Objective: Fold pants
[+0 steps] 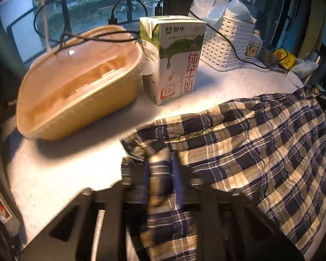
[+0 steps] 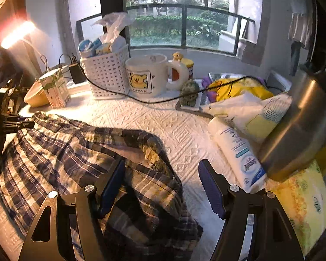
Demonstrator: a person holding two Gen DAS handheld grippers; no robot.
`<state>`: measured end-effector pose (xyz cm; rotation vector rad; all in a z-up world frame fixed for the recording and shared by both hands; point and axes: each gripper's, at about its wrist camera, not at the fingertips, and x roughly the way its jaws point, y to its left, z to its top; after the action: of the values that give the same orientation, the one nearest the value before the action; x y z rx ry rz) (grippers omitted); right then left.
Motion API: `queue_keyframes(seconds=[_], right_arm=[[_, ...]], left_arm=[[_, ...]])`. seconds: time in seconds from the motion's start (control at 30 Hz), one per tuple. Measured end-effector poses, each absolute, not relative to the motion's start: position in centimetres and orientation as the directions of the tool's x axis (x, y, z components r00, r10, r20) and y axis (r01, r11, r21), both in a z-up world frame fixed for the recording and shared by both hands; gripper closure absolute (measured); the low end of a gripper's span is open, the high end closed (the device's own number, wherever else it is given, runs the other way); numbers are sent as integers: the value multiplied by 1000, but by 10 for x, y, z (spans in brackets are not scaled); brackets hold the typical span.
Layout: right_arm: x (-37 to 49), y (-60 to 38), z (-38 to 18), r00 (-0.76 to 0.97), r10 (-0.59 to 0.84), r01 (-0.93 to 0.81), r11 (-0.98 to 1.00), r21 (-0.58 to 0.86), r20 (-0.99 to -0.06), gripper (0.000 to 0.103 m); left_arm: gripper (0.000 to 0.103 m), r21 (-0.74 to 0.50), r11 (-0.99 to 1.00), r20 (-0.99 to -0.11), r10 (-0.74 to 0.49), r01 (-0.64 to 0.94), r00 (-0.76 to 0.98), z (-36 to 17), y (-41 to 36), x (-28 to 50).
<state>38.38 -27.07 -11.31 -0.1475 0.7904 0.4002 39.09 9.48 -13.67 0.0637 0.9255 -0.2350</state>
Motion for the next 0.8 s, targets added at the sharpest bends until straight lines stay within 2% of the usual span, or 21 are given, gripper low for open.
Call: queue_keyframes(seconds=[0.03,0.1,0.13,0.17,0.23,0.37,0.5,0.6,0.63,0.73,0.8], right_arm=[[386,-270,-116,629,292,-403,915,19,-720,32],[390,-267,-124,615,293,-413,910,16,-732,49],[391,-266,-125,610,296,-420,907,17,-735,65],[391,-263,-126,606,301,-431,902,14,-736,72],[391,-256,-123,612,300,-452,892,-12,-732,80],[395,-244,-107,640,285,-472,878,-73,-714,82],[407,-233,-100,655,256,-487,863,-138,-711,84],[426,-229,-106,636,271,-501,857,-119,-723,84],[433,-229,-110,627,267,-497,860,-113,-732,84],[453,-227,-128,591,226,-481,870,-113,-774,84],[456,-227,-130,588,219,-469,876,-108,-779,84]], left_arm=[[96,-41,973,-790,-172,229,589,-134,94,389],[97,-16,978,-754,-147,206,640,-124,96,385],[97,3,981,-733,-128,192,668,-117,96,383],[97,27,984,-715,-105,178,691,-113,96,383],[97,81,985,-684,-57,154,727,-106,92,383],[97,134,984,-632,-7,118,775,-95,89,382],[97,95,994,-645,14,62,764,-103,108,393],[97,82,996,-677,33,31,735,-118,114,400],[93,85,996,-689,39,27,724,-124,114,402],[93,105,994,-715,81,-8,695,-132,119,408],[82,92,996,-721,79,-17,688,-126,124,406]])
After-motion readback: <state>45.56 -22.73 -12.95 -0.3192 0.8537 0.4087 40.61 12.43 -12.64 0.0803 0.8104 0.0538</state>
